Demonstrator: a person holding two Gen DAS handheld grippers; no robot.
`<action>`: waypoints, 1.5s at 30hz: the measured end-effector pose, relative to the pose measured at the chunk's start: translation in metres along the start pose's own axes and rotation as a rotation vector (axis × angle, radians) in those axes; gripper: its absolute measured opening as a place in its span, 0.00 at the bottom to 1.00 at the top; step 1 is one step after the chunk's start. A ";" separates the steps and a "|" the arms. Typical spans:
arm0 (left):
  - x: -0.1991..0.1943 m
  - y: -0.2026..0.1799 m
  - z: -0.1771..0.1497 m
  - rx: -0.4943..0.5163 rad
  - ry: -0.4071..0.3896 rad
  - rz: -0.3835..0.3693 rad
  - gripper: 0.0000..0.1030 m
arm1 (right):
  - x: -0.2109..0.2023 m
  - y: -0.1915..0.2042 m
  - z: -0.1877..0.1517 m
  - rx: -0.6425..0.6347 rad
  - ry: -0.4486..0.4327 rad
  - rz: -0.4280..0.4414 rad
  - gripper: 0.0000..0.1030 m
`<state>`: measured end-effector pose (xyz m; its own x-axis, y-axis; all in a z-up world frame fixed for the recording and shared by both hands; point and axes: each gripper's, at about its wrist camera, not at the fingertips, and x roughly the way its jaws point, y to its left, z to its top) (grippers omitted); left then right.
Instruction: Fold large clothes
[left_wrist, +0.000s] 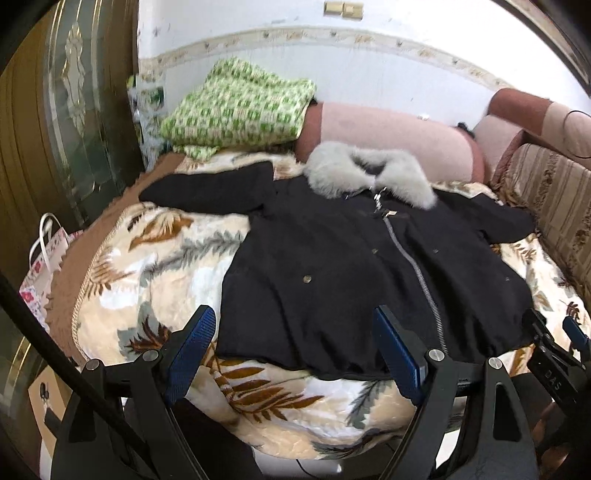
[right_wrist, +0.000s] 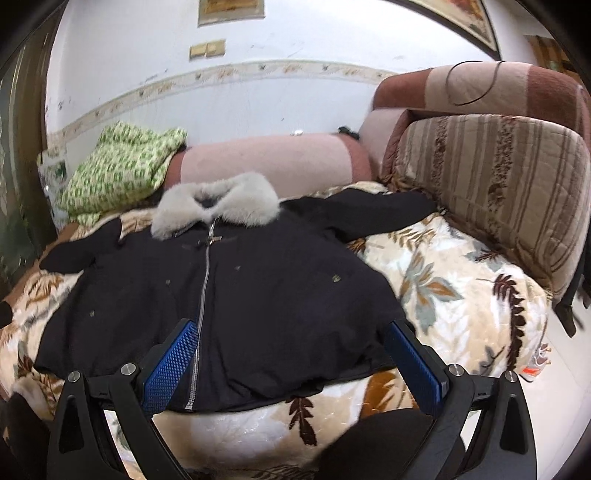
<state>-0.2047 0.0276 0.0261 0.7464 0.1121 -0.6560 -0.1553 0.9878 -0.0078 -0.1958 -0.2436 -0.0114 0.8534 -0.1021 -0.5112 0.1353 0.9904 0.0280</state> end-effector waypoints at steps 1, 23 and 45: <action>0.005 0.002 0.000 -0.003 0.007 0.003 0.83 | 0.005 0.003 0.000 -0.010 0.006 0.000 1.00; 0.087 0.026 0.001 -0.072 0.172 0.010 0.83 | 0.130 -0.130 0.077 0.248 0.154 -0.033 1.00; 0.162 0.013 0.021 -0.086 0.277 0.130 0.83 | 0.403 -0.333 0.155 0.770 0.250 -0.036 0.80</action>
<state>-0.0717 0.0613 -0.0643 0.5141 0.1920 -0.8360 -0.3008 0.9531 0.0339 0.1811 -0.6291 -0.0932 0.7164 -0.0181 -0.6974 0.5467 0.6355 0.5452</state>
